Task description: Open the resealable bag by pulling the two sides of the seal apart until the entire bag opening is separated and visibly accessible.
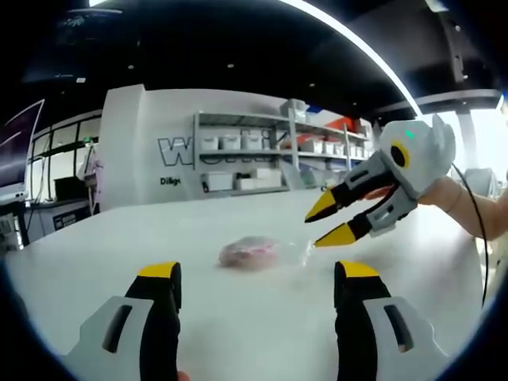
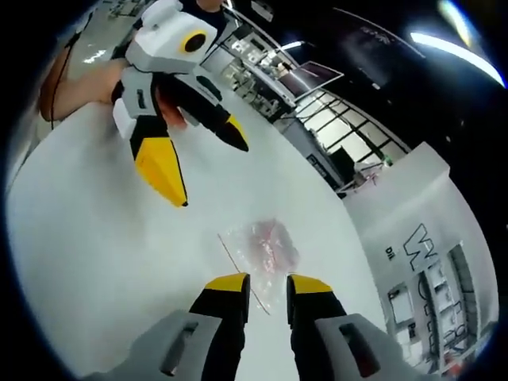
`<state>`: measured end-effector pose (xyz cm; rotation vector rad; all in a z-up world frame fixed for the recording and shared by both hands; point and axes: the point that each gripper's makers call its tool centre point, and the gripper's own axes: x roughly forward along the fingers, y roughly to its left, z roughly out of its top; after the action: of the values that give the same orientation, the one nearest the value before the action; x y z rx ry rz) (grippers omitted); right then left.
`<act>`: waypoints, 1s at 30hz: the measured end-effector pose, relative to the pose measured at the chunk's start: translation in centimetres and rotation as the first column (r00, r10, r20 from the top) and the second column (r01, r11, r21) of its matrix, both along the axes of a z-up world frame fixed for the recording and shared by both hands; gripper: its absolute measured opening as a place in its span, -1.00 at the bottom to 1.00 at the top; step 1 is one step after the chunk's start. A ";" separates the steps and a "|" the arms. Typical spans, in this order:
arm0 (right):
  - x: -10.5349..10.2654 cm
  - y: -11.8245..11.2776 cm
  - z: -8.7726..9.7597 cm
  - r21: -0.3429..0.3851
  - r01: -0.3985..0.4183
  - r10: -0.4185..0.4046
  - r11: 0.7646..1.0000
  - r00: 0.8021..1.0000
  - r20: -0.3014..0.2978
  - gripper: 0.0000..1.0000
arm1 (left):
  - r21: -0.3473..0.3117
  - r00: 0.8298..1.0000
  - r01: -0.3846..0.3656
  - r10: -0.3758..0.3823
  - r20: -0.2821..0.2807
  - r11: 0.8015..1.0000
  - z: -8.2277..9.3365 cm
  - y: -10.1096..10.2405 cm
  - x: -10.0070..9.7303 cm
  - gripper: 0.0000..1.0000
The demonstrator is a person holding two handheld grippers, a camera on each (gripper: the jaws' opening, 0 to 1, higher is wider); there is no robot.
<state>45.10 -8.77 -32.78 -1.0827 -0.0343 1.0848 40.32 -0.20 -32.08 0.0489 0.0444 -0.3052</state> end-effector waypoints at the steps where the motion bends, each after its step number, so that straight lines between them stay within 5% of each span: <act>1: 0.0 0.0 0.0 0.000 -0.002 0.002 1.000 1.000 -0.002 -0.69 | 0.000 1.000 0.001 -0.001 -0.001 1.000 0.0 0.0 0.0 0.57; 30: -0.2 0.2 -1.0 -0.085 -0.034 0.035 0.996 0.999 0.002 -0.80 | 0.008 1.000 -0.007 0.007 -0.005 1.000 -0.2 0.1 0.0 0.49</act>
<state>44.92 -8.61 -33.82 -1.1639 -0.0102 1.1233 40.29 -0.09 -32.23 0.0558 0.0506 -0.2979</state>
